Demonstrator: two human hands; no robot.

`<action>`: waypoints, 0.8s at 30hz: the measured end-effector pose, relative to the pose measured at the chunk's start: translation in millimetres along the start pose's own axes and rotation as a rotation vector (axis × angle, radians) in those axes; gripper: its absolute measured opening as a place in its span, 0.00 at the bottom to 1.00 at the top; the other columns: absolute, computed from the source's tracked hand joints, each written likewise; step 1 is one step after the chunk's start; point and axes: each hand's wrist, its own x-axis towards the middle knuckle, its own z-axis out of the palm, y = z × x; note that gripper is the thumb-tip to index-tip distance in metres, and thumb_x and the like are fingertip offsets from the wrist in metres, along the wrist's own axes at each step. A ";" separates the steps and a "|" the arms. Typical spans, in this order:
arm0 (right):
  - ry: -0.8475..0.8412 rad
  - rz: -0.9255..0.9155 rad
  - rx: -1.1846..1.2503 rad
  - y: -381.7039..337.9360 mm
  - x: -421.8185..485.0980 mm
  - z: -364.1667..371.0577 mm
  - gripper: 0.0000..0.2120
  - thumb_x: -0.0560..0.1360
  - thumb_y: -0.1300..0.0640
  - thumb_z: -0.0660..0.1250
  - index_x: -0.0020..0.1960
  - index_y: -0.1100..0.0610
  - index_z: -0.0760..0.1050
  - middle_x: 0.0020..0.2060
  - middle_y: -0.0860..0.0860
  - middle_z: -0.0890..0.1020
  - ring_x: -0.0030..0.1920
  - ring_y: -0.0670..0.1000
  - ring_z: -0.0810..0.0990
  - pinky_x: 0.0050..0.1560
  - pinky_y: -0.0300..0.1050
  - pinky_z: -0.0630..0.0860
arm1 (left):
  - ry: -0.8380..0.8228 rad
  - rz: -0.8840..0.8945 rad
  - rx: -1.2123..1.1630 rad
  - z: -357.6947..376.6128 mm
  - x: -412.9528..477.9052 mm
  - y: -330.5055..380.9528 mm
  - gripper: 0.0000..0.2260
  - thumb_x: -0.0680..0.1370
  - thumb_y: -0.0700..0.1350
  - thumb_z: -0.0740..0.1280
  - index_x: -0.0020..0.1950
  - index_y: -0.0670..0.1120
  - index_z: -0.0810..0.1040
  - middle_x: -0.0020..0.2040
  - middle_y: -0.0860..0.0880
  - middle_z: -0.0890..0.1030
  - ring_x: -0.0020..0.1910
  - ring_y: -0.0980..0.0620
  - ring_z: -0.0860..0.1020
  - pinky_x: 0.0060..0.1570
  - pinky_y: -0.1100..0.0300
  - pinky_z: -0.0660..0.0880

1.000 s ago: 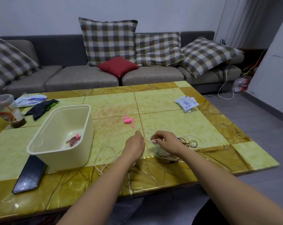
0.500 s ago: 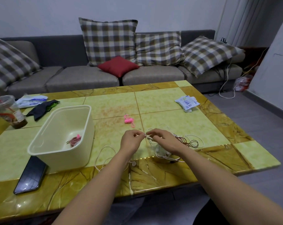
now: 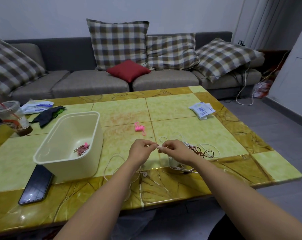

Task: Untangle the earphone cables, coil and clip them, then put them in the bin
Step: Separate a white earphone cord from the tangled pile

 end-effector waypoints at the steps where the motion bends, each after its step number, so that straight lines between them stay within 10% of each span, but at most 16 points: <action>1: 0.020 0.023 0.006 -1.7 -0.5 -2.1 0.11 0.79 0.51 0.65 0.44 0.54 0.83 0.29 0.50 0.71 0.31 0.47 0.66 0.33 0.43 0.61 | -0.008 -0.003 0.002 -0.5 -0.9 0.3 0.08 0.77 0.45 0.68 0.50 0.45 0.86 0.47 0.50 0.81 0.51 0.50 0.75 0.34 0.64 0.66; 7: 0.613 0.210 -0.013 16.3 9.1 -24.7 0.13 0.78 0.60 0.60 0.57 0.58 0.81 0.50 0.56 0.84 0.44 0.53 0.79 0.41 0.43 0.70 | 0.081 -0.056 -0.042 -6.8 5.4 -4.7 0.10 0.79 0.41 0.63 0.48 0.46 0.85 0.46 0.51 0.83 0.40 0.41 0.75 0.35 0.60 0.69; 12: 0.467 0.377 -0.436 9.7 12.4 -24.8 0.31 0.78 0.54 0.63 0.77 0.59 0.58 0.75 0.60 0.56 0.74 0.61 0.57 0.70 0.55 0.59 | 0.069 -0.073 -0.223 -13.5 7.4 -5.2 0.14 0.82 0.37 0.54 0.58 0.42 0.79 0.40 0.47 0.74 0.32 0.55 0.69 0.32 0.62 0.67; 16: 0.250 0.007 -0.029 -18.0 8.4 -0.2 0.16 0.77 0.60 0.64 0.65 0.55 0.73 0.61 0.54 0.78 0.61 0.53 0.75 0.64 0.53 0.71 | 0.028 -0.099 -0.458 -15.1 3.1 -0.7 0.16 0.83 0.34 0.51 0.64 0.38 0.75 0.38 0.44 0.78 0.32 0.52 0.75 0.37 0.62 0.76; 19: -0.078 0.023 0.262 -36.4 3.0 22.3 0.16 0.78 0.59 0.65 0.65 0.57 0.70 0.55 0.54 0.82 0.57 0.49 0.79 0.59 0.46 0.73 | 0.017 -0.083 -0.683 -17.1 0.2 3.5 0.15 0.83 0.35 0.53 0.66 0.39 0.74 0.48 0.42 0.83 0.43 0.51 0.82 0.48 0.59 0.79; 24: -0.114 0.082 0.546 -35.9 2.2 36.6 0.16 0.80 0.55 0.65 0.66 0.59 0.70 0.33 0.50 0.79 0.36 0.47 0.78 0.48 0.42 0.74 | 0.016 -0.024 -0.682 -27.5 -8.0 0.6 0.13 0.84 0.40 0.54 0.61 0.48 0.76 0.60 0.48 0.81 0.61 0.51 0.77 0.62 0.55 0.73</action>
